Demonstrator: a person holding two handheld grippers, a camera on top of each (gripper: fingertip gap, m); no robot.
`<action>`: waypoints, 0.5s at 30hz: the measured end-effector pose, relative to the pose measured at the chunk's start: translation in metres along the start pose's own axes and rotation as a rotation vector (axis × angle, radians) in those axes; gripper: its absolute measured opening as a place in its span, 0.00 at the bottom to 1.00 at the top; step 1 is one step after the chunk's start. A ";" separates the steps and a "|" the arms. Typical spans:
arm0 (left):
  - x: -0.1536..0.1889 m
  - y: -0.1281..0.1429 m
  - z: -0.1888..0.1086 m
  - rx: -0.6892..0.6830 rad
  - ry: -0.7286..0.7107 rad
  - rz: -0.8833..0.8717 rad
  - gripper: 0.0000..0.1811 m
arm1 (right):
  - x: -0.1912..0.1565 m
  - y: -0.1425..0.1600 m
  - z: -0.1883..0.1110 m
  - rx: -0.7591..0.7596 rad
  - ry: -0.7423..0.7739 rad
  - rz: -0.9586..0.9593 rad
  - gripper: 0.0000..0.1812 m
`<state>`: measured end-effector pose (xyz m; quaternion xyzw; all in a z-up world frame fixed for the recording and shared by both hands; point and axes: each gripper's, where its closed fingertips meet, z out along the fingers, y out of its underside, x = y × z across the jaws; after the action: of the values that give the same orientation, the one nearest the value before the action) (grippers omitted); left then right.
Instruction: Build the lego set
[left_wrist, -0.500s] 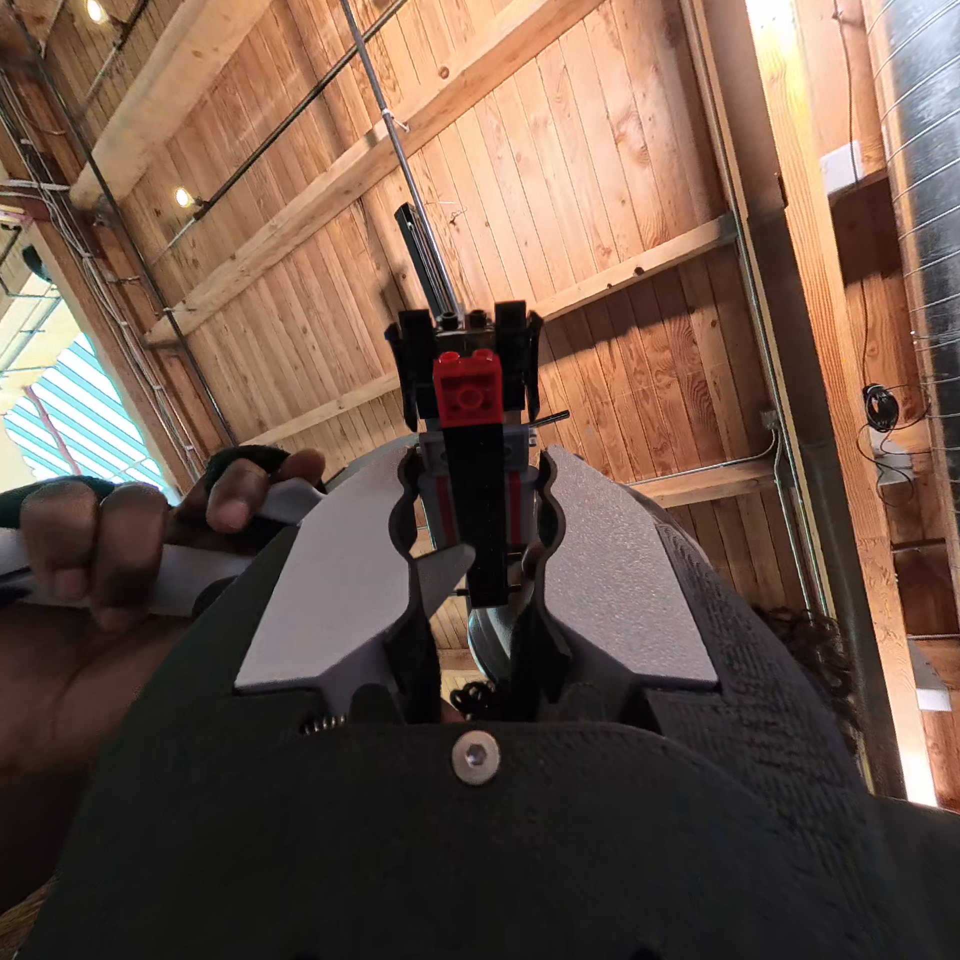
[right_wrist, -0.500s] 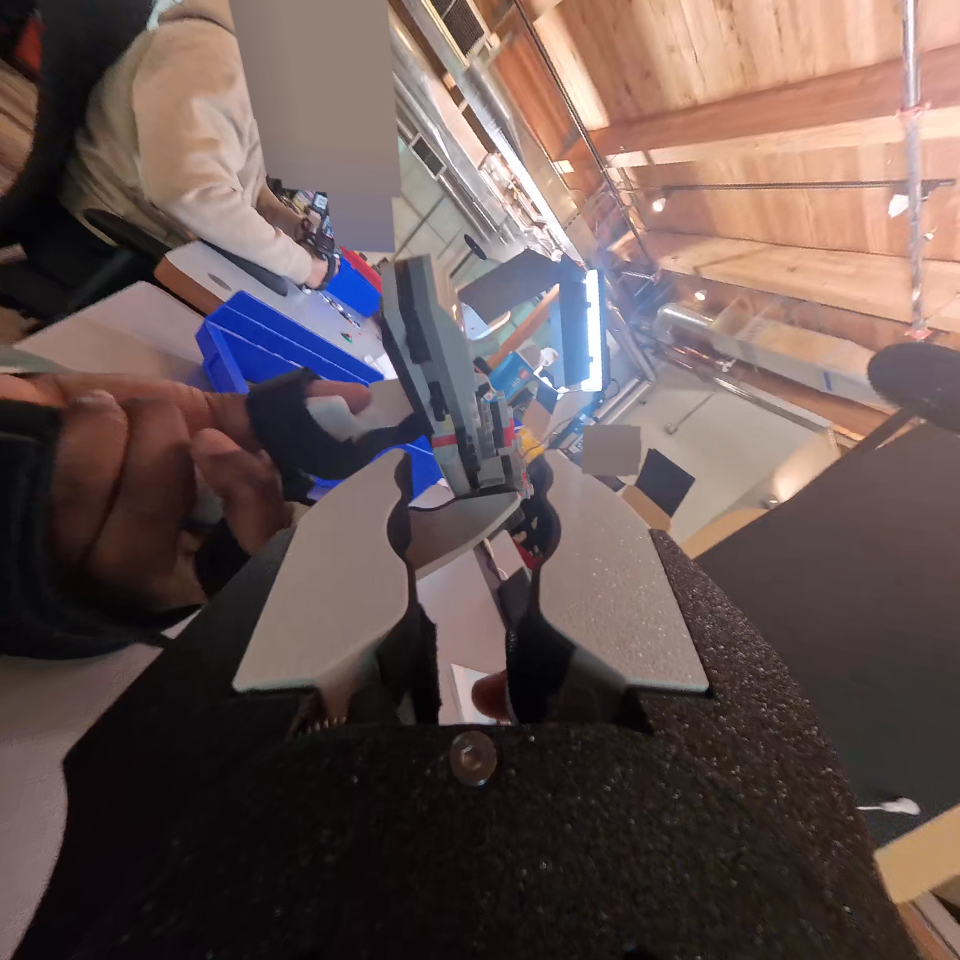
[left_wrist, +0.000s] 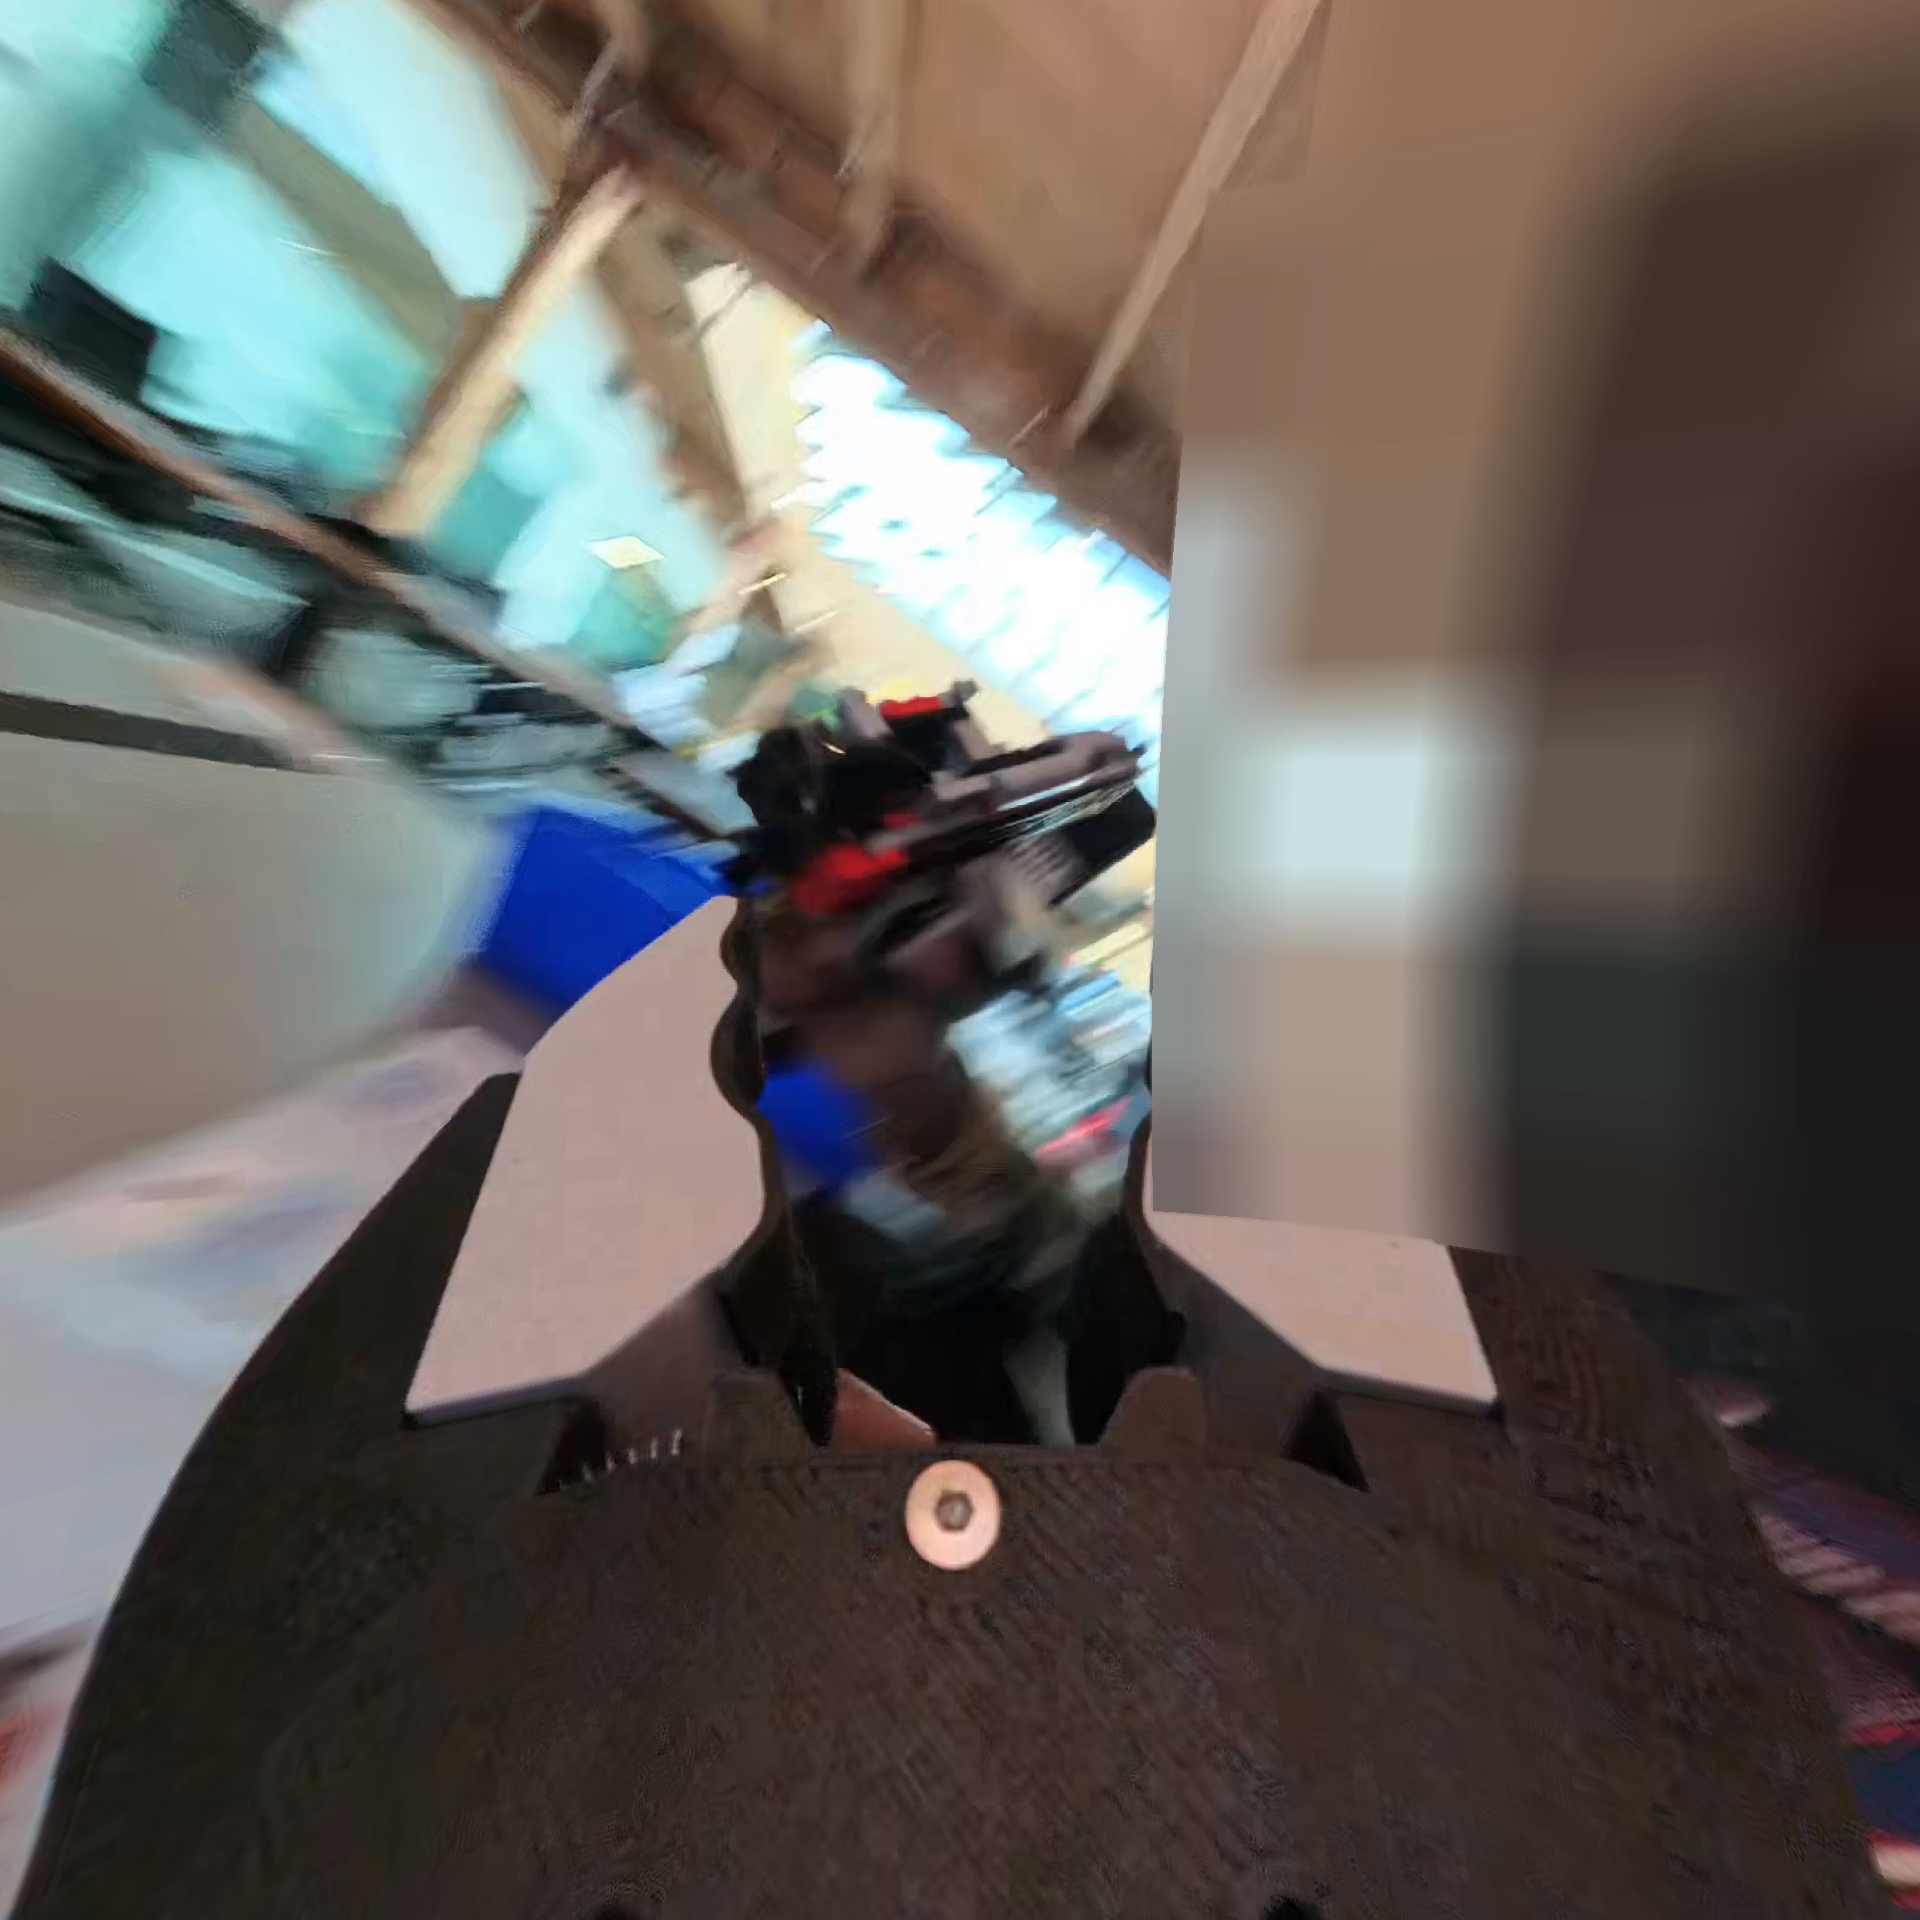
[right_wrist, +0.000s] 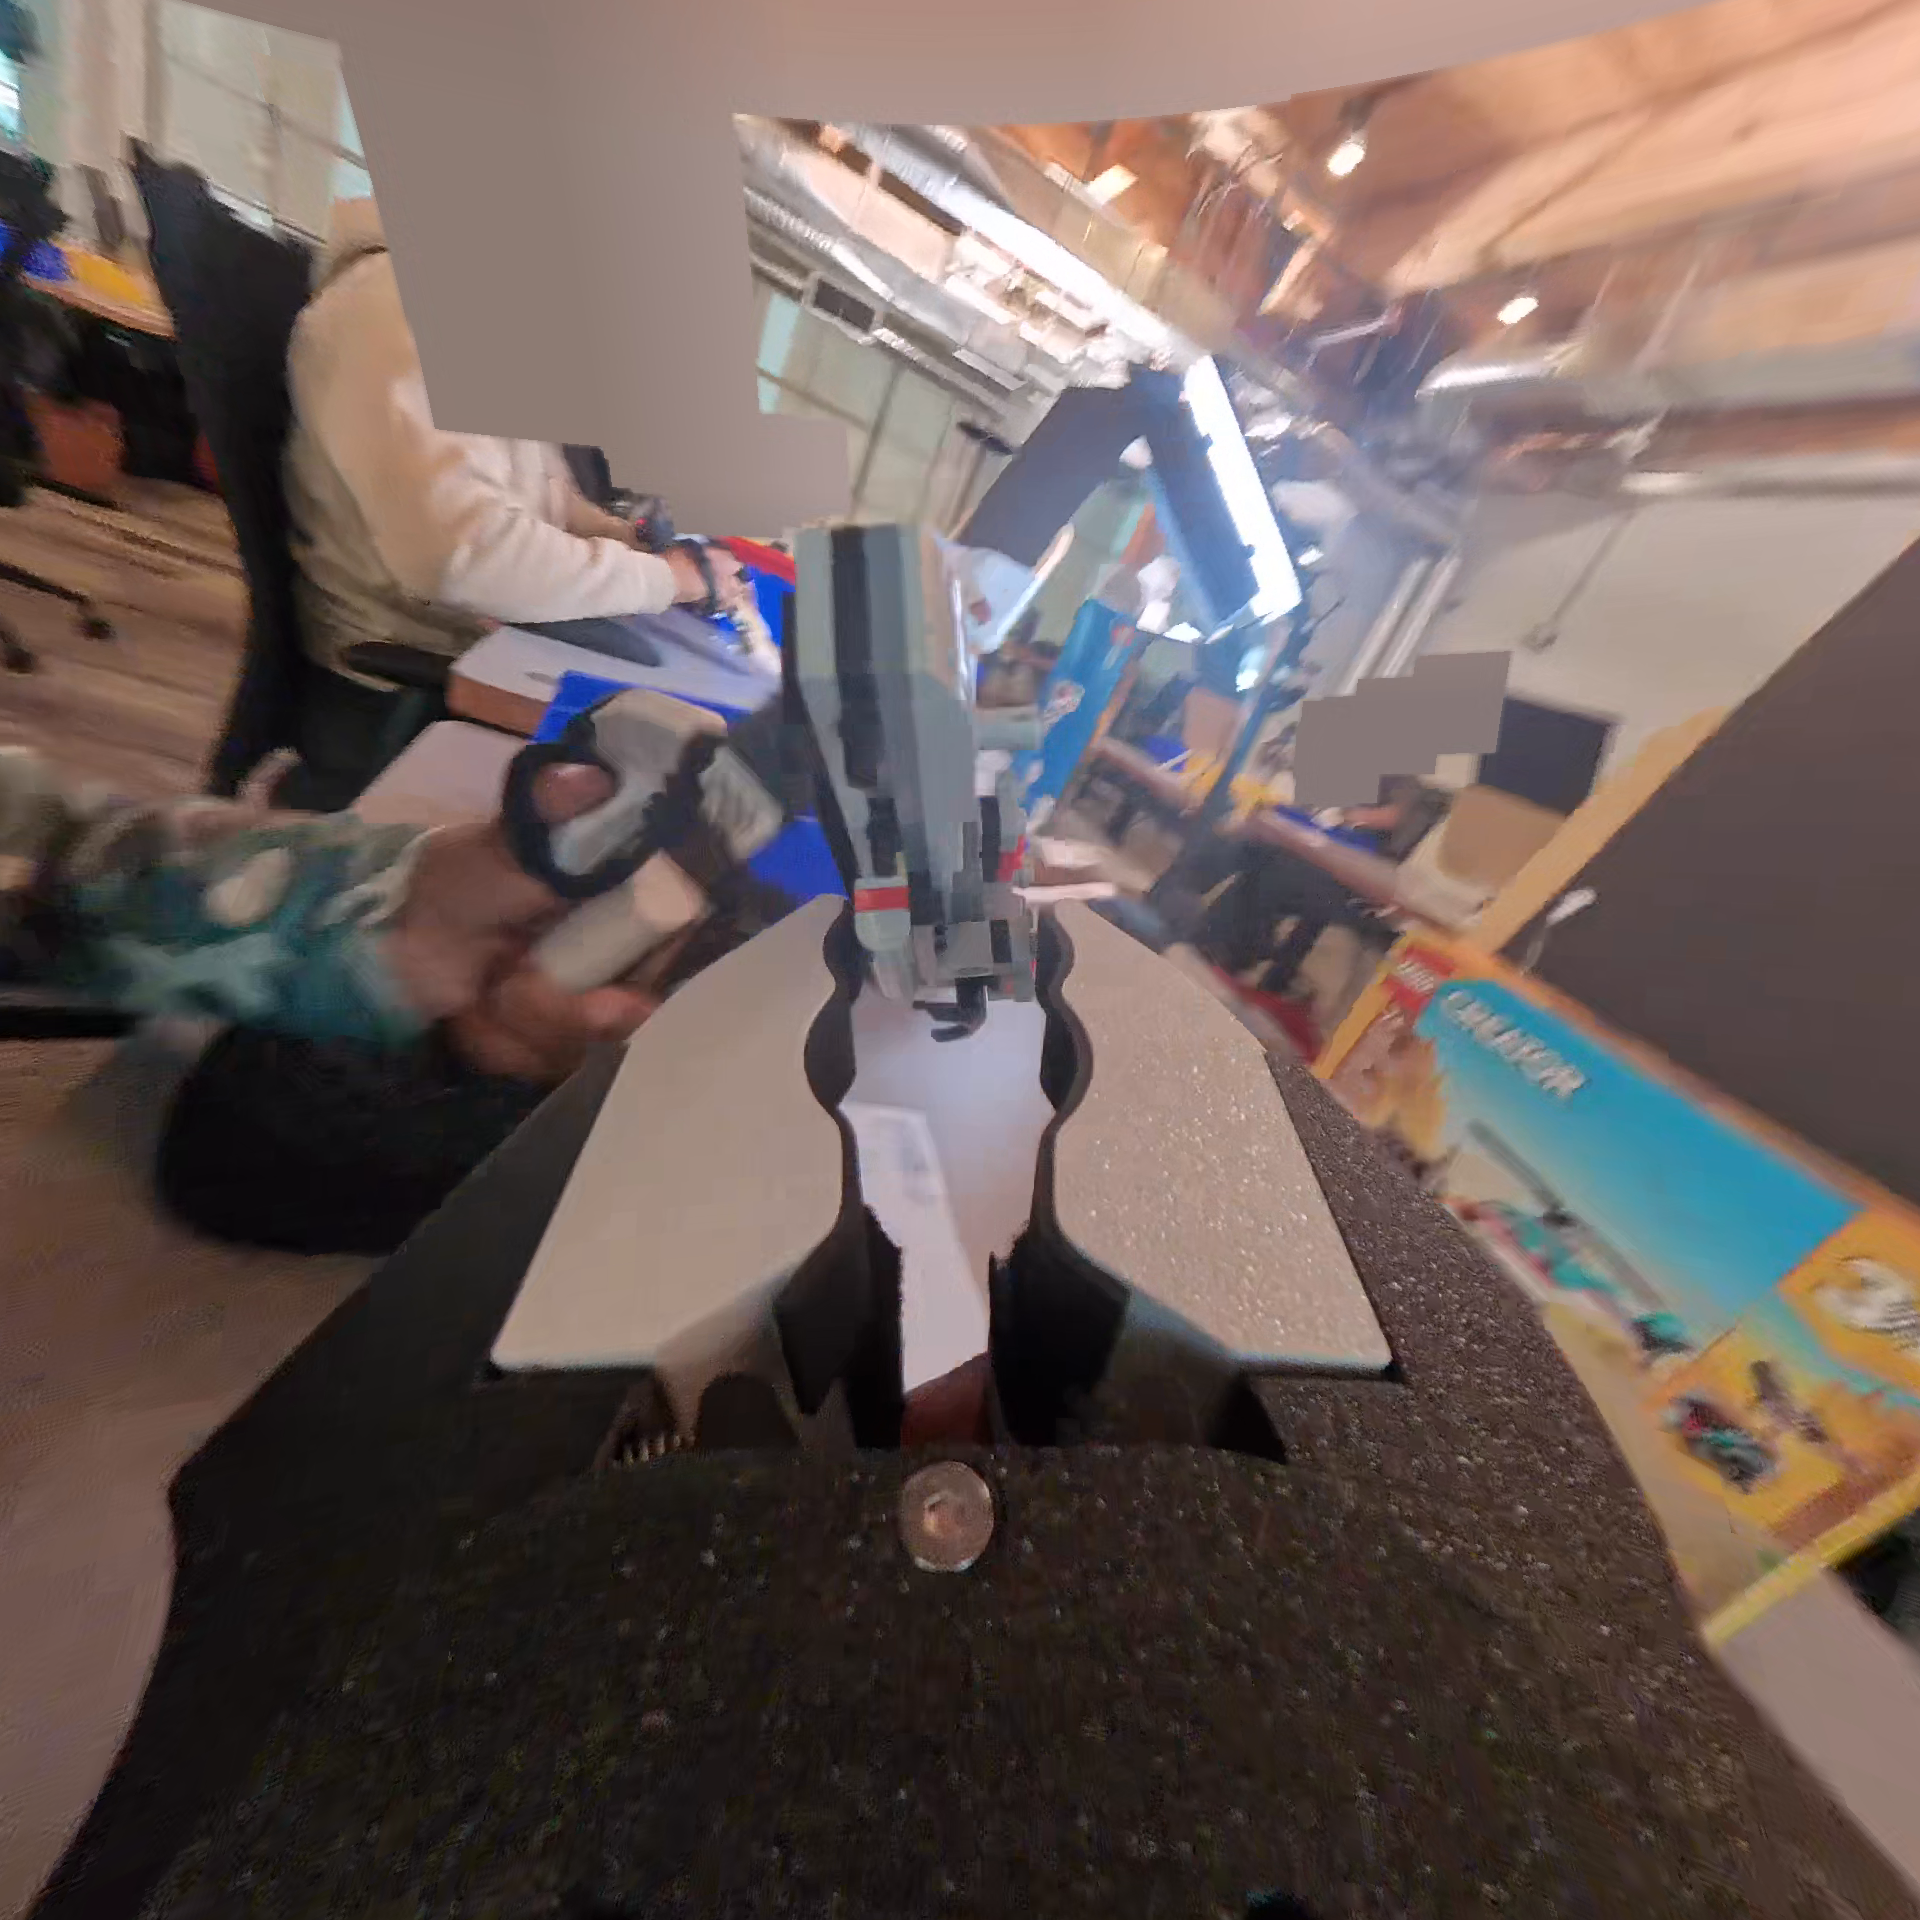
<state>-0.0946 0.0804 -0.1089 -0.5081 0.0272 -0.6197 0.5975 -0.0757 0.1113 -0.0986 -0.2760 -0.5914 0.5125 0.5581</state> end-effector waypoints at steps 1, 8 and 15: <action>-0.013 0.002 -0.010 -0.120 -0.157 0.236 0.40 | -0.004 0.006 -0.004 -0.008 -0.048 0.035 0.18; -0.026 0.029 -0.011 -0.790 -0.365 1.286 0.30 | -0.037 0.046 -0.006 -0.180 -0.204 -0.066 0.18; -0.034 0.050 -0.016 -0.910 -0.284 1.309 0.25 | -0.053 0.058 -0.006 -0.312 -0.261 -0.157 0.18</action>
<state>-0.0773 0.0832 -0.1689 -0.6563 0.4926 -0.0021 0.5715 -0.0729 0.0845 -0.1727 -0.2434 -0.7504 0.4013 0.4654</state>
